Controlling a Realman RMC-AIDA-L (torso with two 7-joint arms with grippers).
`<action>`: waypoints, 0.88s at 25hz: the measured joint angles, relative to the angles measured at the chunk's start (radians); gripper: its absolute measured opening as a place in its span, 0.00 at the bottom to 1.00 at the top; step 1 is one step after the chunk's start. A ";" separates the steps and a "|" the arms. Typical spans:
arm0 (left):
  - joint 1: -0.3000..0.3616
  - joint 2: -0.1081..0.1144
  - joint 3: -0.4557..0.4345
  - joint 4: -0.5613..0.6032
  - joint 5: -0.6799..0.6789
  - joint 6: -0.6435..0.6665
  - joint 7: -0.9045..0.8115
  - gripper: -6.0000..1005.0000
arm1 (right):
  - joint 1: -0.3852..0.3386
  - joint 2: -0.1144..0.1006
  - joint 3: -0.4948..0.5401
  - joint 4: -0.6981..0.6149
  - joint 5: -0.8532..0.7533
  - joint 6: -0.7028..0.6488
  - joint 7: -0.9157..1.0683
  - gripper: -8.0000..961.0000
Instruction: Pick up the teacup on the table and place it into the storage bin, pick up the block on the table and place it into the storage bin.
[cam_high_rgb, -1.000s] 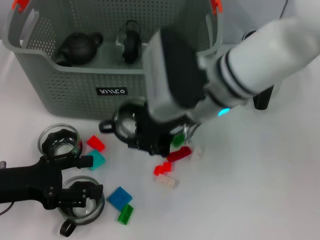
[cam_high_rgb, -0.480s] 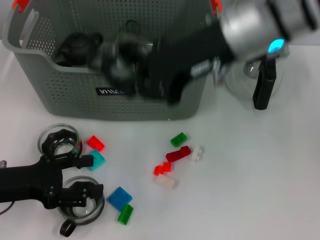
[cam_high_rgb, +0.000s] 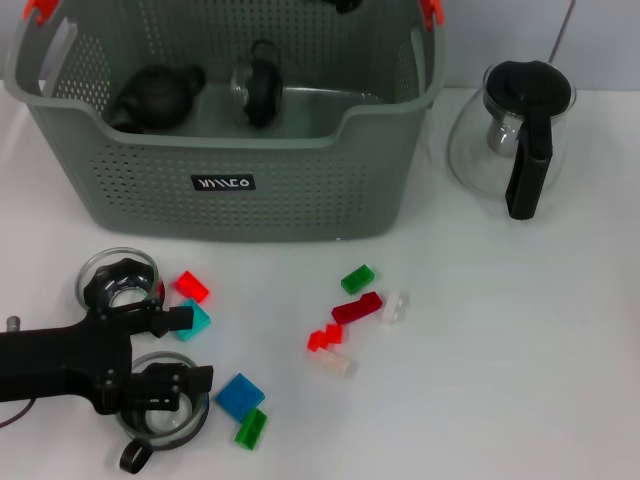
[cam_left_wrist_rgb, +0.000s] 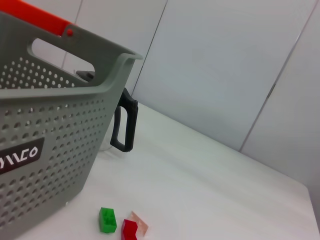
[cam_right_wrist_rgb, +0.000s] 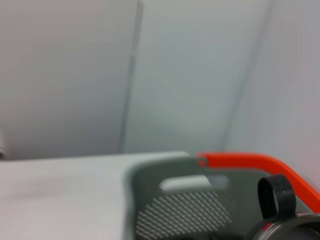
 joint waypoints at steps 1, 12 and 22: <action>0.000 -0.001 0.000 0.000 0.000 0.000 0.003 0.91 | 0.016 -0.002 0.000 0.036 -0.024 0.030 0.004 0.07; -0.001 -0.003 0.000 0.009 0.001 -0.011 0.017 0.91 | 0.142 0.009 -0.028 0.416 -0.194 0.321 -0.007 0.07; 0.000 -0.005 0.000 0.009 0.001 -0.014 0.019 0.91 | 0.146 0.021 -0.114 0.536 -0.191 0.449 -0.012 0.07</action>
